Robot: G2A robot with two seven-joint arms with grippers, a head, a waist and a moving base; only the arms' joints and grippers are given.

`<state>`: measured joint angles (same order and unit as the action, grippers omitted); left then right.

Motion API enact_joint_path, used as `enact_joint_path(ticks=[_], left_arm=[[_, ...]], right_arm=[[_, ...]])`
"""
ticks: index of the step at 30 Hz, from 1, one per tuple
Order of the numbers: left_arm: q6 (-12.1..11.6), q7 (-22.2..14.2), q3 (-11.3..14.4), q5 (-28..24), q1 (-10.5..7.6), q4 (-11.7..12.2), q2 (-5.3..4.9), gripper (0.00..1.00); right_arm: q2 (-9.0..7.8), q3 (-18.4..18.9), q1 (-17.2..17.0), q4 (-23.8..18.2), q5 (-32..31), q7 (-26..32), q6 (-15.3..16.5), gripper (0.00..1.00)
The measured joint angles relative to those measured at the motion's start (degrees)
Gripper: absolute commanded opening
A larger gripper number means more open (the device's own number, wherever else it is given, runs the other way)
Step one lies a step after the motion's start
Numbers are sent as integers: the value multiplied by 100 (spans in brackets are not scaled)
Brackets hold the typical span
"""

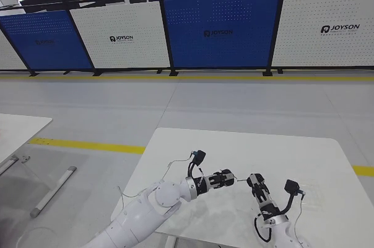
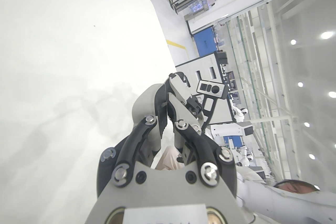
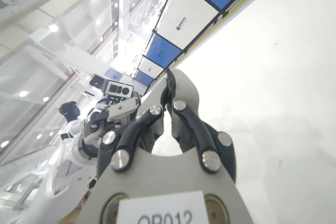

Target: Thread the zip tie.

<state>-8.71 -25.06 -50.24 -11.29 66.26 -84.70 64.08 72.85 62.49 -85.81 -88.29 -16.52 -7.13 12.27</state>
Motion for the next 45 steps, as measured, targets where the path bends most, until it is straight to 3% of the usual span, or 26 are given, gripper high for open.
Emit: enact_joint_path(ticks=[13, 18, 21, 23, 26, 30, 45], left_arm=[[-218, -70, 114, -184, -12, 55, 81, 0], [-22, 9, 125, 205, -56, 95, 78, 0], [104, 58, 116, 392, -64, 64, 73, 5], [192, 49, 120, 491, -64, 34, 70, 0], [323, -68, 137, 572, -79, 9, 67, 0], [287, -94, 96, 497, -65, 3, 71, 12], [310, -64, 66, 578, -21, -56, 88, 17]], right_arm=[[40, 67, -59, -77, 21, 126, 40, 0], [49, 123, -100, -72, -27, 103, 49, 0], [51, 163, -128, -101, -45, 126, 39, 0], [53, 185, -149, -121, -52, 125, 41, 0], [60, 204, -171, -147, -74, 130, 44, 0], [72, 212, -184, -162, -112, 130, 46, 0], [118, 241, -230, -173, -188, 98, 86, 0]])
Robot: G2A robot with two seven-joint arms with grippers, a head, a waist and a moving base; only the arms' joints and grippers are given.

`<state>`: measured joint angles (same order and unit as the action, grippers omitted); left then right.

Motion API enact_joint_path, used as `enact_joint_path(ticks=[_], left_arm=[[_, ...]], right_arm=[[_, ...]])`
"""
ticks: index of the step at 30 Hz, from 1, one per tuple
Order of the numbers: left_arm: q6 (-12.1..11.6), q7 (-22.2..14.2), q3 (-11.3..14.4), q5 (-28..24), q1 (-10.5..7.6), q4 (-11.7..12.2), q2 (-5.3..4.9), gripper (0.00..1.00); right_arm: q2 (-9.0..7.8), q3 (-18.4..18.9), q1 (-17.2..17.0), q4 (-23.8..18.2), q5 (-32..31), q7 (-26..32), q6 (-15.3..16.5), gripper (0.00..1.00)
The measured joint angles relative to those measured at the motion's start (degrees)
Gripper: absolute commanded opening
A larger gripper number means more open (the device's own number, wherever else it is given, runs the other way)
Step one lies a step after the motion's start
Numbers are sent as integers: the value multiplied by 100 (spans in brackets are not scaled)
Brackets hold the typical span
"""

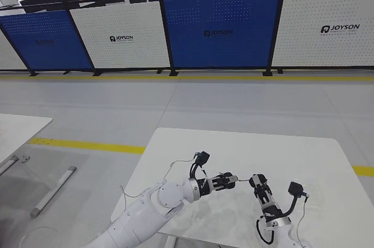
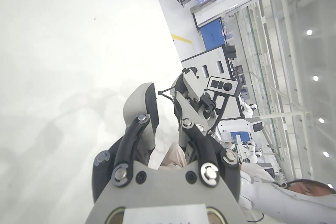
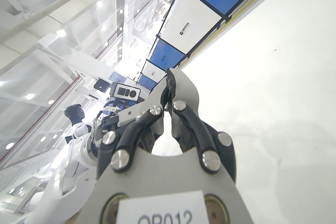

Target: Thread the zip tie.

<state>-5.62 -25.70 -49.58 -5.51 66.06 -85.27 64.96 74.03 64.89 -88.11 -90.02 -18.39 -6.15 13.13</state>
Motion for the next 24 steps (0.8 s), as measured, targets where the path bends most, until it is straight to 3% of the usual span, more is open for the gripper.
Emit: enact_joint_path(ticks=[8, 13, 24], left_arm=[[72, 1, 75, 43, -51, 38, 39, 11], [59, 2, 81, 39, -68, 73, 54, 0], [-5, -74, 67, 74, -55, 49, 65, 0]], right_arm=[[20, 4, -34, -49, -53, 6, 38, 0], [29, 36, -67, -85, -87, 3, 37, 0], [58, 39, -82, -114, -131, 47, 10, 0]])
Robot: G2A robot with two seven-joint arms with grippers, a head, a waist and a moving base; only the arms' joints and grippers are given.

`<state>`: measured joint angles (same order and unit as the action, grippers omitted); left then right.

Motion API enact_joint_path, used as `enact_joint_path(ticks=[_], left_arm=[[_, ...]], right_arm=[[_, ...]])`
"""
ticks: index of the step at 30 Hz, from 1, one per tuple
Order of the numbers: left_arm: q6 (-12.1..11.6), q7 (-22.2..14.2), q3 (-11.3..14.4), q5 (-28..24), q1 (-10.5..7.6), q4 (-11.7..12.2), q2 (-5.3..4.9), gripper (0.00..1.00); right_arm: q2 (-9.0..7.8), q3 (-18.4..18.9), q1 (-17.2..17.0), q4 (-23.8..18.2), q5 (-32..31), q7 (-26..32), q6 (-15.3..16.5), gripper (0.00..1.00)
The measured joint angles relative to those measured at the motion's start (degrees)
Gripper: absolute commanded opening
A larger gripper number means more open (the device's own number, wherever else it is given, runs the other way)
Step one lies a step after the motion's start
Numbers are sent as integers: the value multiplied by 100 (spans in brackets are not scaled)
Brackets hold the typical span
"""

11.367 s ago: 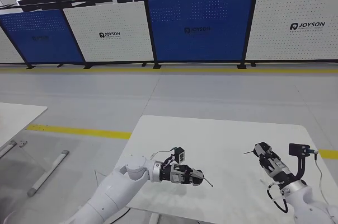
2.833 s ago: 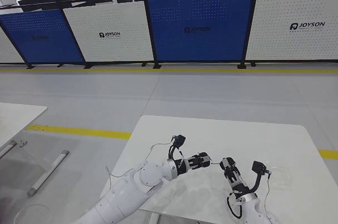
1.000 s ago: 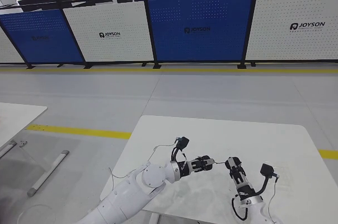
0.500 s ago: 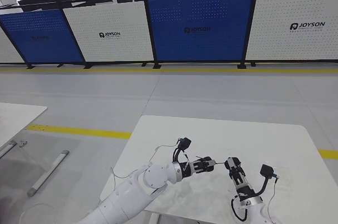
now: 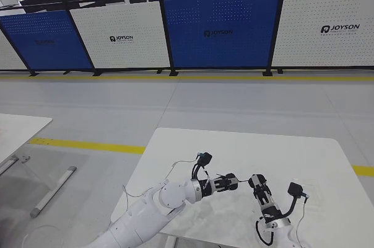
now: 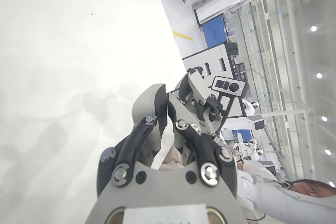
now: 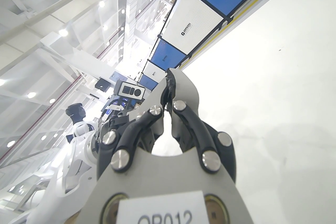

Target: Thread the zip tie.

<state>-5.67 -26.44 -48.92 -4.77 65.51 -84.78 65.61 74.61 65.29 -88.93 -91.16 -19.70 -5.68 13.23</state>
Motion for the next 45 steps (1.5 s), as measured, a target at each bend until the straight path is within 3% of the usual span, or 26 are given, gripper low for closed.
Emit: enact_joint_path(ticks=[13, 24, 25, 26, 30, 45], left_arm=[[-31, -23, -32, 56, 47, -100, 4, 0], [-16, -18, -62, 73, 52, -114, 14, 0], [-13, -18, -64, 73, 53, -114, 14, 5], [-10, -20, -66, 73, 54, -115, 15, 21], [10, -34, -70, 88, 56, -96, 18, 36], [-8, 27, -154, 113, 107, -84, 17, 22]], right_arm=[[37, -31, 43, -5, -63, 102, -103, 0], [61, 14, 91, 136, 126, 214, 107, 0], [63, 18, 91, 141, 125, 204, 108, 0], [65, 20, 90, 145, 116, 192, 105, 0], [76, 23, 78, 152, 33, 119, 43, 0], [115, 6, 110, 194, -107, 93, -67, 0]])
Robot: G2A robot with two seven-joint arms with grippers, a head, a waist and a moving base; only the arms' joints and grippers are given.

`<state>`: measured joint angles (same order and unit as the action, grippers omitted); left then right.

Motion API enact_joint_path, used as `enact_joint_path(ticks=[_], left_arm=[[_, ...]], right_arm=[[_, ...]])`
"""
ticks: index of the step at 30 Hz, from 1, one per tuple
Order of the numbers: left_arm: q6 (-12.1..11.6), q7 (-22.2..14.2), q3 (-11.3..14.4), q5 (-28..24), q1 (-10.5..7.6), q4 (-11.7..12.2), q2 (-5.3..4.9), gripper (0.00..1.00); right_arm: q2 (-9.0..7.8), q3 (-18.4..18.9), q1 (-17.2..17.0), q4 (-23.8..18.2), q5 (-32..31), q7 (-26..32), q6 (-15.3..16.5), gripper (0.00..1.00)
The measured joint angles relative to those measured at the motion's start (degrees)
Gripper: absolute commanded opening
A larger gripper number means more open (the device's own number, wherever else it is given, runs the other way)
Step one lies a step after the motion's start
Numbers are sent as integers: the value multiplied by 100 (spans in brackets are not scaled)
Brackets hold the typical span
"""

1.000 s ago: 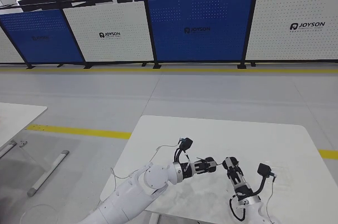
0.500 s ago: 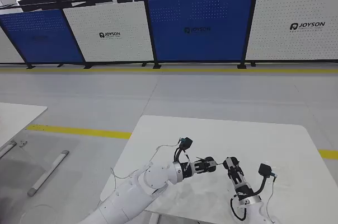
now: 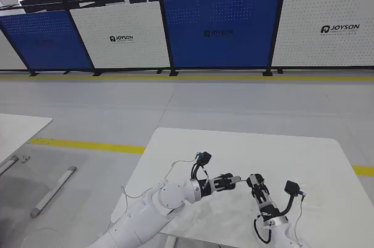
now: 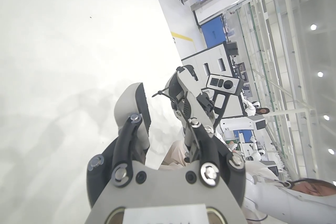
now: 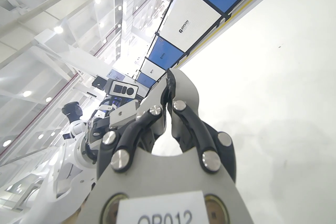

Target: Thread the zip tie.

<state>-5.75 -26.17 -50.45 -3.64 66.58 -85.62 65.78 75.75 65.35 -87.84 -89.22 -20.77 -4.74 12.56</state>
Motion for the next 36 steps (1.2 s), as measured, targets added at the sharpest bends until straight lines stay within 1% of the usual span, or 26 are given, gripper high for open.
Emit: enact_joint_path(ticks=[4, 8, 11, 15, 16, 31, 36], left_arm=[[-4, 11, -12, 15, 14, -8, 0, 20], [10, 1, 7, 38, 14, -11, 8, 16], [14, -3, 18, 45, 3, -4, 15, 15], [4, -11, 22, 45, -4, -3, 23, 4], [2, -12, 22, 45, -5, -3, 24, 0], [-19, -36, 48, 66, -9, -57, 47, 0], [-45, -76, 44, 38, -13, -38, 52, 0]], right_arm=[[9, -4, 4, 6, -30, -2, -6, 0], [15, -3, -15, -16, -49, -15, 61, 0], [18, 13, -34, -31, -53, -28, 99, 0], [22, 37, -50, -36, -46, -29, 124, 0], [23, 40, -52, -36, -46, -27, 127, 0], [47, 52, -46, -6, -50, 36, 187, 0], [60, 32, -35, -2, -68, 45, 171, 0]])
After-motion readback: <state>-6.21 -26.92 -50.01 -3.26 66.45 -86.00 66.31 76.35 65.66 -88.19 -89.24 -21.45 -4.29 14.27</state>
